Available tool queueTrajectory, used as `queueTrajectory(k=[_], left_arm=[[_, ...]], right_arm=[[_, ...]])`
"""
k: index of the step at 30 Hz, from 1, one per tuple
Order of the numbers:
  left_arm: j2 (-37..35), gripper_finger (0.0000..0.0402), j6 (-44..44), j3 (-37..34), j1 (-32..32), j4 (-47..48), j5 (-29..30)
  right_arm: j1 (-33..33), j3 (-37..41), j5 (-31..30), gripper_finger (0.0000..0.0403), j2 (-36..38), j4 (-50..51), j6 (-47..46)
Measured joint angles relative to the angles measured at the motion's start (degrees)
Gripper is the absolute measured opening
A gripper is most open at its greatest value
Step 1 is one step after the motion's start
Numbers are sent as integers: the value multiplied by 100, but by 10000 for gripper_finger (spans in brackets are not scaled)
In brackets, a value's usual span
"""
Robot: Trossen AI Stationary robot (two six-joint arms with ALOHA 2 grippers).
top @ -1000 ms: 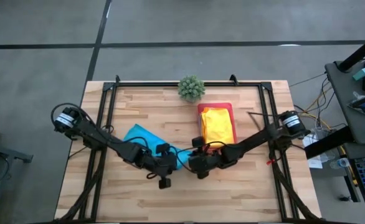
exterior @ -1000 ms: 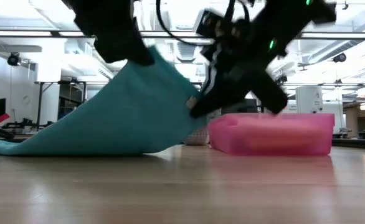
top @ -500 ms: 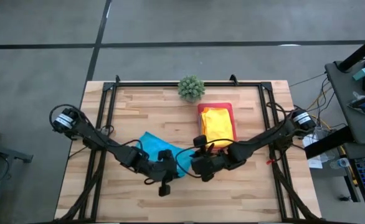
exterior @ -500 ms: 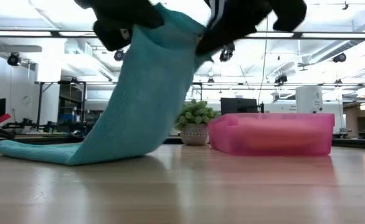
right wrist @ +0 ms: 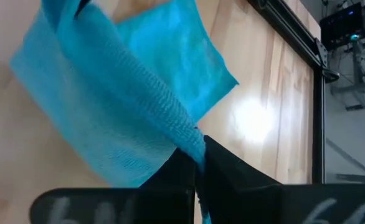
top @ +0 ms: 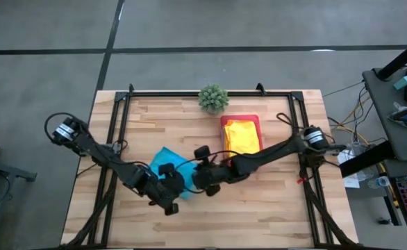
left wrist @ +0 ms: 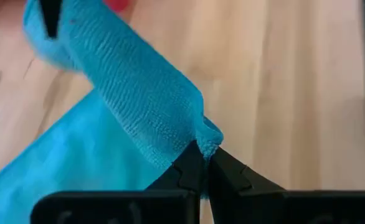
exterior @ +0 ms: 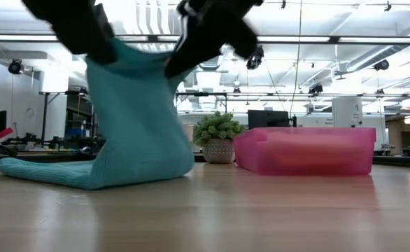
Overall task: Fold microfiber towels
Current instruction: Fold the blue towel
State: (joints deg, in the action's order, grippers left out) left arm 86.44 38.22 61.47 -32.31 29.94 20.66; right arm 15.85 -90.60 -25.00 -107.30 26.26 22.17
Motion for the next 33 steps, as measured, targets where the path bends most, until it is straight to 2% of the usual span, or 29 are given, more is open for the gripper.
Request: queueTrajectory(k=[9,18,25,33], left_arm=[[-59,0,933,0,-40,1618,14],[-53,0,1415,-10,-42,2942,-22],[-49,0,1484,-318,-42,2956,-43],[-44,0,1708,-585,-29,2934,-66]], right_arm=[[-481,-785,401,9,-784,8,517],[-780,-1789,403,9,-1674,57,1059],[-962,-2395,416,9,-2113,68,1267],[-1059,-2538,465,8,-2382,-130,1345]])
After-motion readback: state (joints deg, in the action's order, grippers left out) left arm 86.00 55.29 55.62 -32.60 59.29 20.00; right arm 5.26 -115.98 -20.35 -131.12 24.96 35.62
